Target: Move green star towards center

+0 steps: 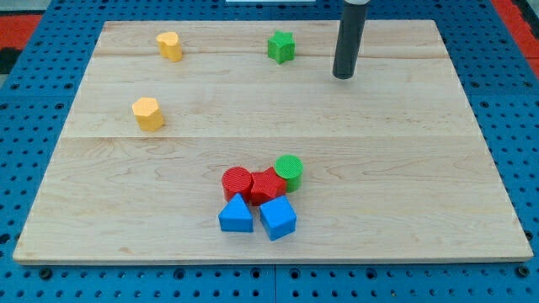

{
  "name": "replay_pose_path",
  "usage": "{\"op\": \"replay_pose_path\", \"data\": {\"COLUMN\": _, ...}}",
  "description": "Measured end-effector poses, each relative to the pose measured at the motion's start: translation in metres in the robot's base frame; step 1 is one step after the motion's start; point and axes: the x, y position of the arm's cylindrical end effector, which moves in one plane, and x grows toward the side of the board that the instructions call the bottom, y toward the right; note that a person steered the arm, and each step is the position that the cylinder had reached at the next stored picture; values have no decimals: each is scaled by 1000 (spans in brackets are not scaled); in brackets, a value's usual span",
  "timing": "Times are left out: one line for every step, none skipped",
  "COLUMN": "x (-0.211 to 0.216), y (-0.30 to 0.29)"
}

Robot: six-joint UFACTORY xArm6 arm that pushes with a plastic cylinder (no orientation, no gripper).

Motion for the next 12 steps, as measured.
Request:
{"op": "replay_pose_path", "data": {"x": 0, "y": 0}}
{"op": "replay_pose_path", "data": {"x": -3, "y": -2}}
{"op": "replay_pose_path", "data": {"x": -35, "y": -3}}
{"op": "replay_pose_path", "data": {"x": -64, "y": -33}}
{"op": "replay_pose_path", "data": {"x": -98, "y": -83}}
{"op": "replay_pose_path", "data": {"x": -86, "y": -153}}
{"op": "replay_pose_path", "data": {"x": -66, "y": -174}}
{"op": "replay_pose_path", "data": {"x": -68, "y": -169}}
{"op": "replay_pose_path", "data": {"x": -97, "y": -146}}
{"op": "replay_pose_path", "data": {"x": -88, "y": -113}}
{"op": "replay_pose_path", "data": {"x": -68, "y": -153}}
{"op": "replay_pose_path", "data": {"x": -66, "y": -164}}
